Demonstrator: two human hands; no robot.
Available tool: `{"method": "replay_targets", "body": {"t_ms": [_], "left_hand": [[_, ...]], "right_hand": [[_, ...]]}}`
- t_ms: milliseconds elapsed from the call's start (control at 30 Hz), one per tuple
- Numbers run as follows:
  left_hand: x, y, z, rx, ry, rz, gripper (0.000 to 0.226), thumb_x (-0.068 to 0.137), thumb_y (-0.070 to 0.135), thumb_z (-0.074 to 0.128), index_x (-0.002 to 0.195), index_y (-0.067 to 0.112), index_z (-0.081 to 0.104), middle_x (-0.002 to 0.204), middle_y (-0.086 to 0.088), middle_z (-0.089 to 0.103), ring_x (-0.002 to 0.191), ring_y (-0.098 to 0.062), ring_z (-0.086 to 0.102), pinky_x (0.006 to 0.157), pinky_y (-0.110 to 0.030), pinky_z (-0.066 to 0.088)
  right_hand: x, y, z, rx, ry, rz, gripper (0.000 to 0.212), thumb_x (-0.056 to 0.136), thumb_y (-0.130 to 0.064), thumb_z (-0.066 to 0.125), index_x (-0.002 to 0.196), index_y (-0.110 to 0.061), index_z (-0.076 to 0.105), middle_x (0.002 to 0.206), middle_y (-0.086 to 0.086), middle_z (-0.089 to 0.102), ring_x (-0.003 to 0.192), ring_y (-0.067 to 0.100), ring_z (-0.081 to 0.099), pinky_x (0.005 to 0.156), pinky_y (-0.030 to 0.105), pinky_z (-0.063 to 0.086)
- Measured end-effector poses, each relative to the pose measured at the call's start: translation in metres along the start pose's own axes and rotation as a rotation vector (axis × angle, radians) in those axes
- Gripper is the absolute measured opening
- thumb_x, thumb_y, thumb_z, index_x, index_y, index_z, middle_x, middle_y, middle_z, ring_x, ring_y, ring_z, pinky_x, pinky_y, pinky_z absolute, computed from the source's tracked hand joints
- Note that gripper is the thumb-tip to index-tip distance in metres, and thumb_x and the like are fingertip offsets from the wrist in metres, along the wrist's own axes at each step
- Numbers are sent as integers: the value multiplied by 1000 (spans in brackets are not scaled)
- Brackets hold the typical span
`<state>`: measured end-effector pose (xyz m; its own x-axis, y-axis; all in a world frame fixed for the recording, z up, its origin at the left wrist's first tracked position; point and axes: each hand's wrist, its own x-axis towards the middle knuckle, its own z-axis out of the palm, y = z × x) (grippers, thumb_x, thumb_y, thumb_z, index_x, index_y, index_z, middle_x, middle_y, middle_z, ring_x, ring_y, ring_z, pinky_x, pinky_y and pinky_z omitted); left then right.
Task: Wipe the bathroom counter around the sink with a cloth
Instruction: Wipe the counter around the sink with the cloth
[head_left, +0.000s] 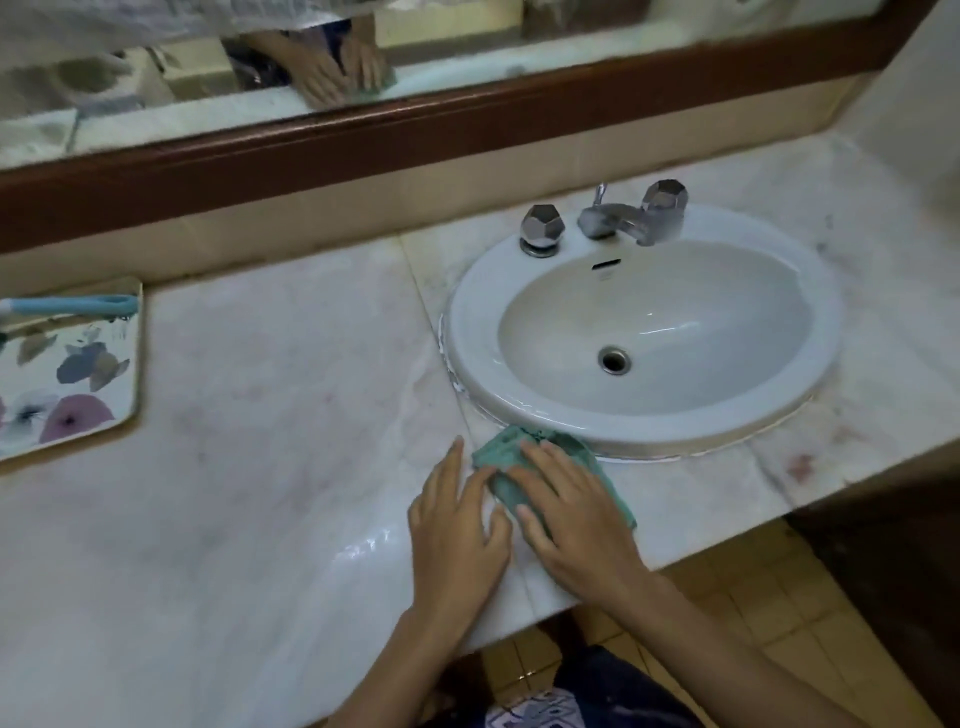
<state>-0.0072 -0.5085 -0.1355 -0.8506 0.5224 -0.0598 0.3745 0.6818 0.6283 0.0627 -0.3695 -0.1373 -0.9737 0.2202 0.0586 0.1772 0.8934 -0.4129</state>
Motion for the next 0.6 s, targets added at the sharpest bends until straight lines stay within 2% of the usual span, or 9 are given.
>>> {"method": "replay_targets", "body": {"t_ms": [67, 133, 233, 333, 433, 500, 600], "left_hand": [[-5, -26, -15, 46, 69, -52, 58, 77, 46, 32, 125, 28, 60, 156, 7, 31, 138, -23, 33, 106, -43, 30], [-2, -38, -26, 75, 109, -57, 55, 75, 44, 35, 118, 27, 65, 152, 5, 39, 131, -29, 40, 99, -48, 37], [15, -31, -27, 60, 109, 4, 53, 76, 43, 35, 117, 26, 65, 151, 4, 41, 130, -27, 39, 100, -47, 36], [42, -8, -14, 47, 12, 187, 52, 80, 42, 37, 124, 27, 62, 151, 5, 41, 132, -24, 38, 100, -43, 35], [68, 17, 9, 146, -90, 369, 55, 82, 41, 37, 130, 26, 59, 150, 4, 44, 136, -24, 41, 100, -45, 41], [73, 31, 23, 195, -123, 355, 58, 86, 47, 30, 134, 29, 56, 152, 8, 41, 142, -19, 33, 103, -45, 38], [69, 34, 34, 197, -86, 309, 61, 89, 52, 23, 137, 30, 52, 154, 10, 37, 146, -14, 25, 108, -41, 29]], "right_hand": [[11, -8, 15, -69, -112, 15, 56, 96, -45, 27, 148, -27, 31, 161, -4, 13, 148, 15, 7, 114, 37, 17], [11, -8, 26, -142, -127, 64, 57, 97, -49, 23, 151, -32, 19, 162, -8, 0, 148, 13, -4, 115, 38, 9], [-6, 0, 25, -190, -133, 55, 55, 99, -47, 23, 152, -38, 11, 162, -9, 1, 148, 15, -2, 119, 40, 5], [-39, 25, 8, -196, -148, 64, 53, 101, -45, 21, 151, -42, 5, 161, -12, -2, 148, 12, -5, 116, 37, 1], [-78, 77, -22, -198, -141, 204, 51, 99, -49, 8, 149, -46, -4, 159, -18, -12, 146, 6, -15, 119, 37, 1], [-90, 122, -46, -210, -123, 373, 53, 95, -53, -1, 148, -48, -6, 157, -20, -16, 145, 6, -18, 120, 40, 5], [-83, 163, -67, -169, -78, 595, 56, 89, -57, -6, 144, -50, -5, 157, -18, -15, 144, 7, -16, 119, 47, 9]]}}
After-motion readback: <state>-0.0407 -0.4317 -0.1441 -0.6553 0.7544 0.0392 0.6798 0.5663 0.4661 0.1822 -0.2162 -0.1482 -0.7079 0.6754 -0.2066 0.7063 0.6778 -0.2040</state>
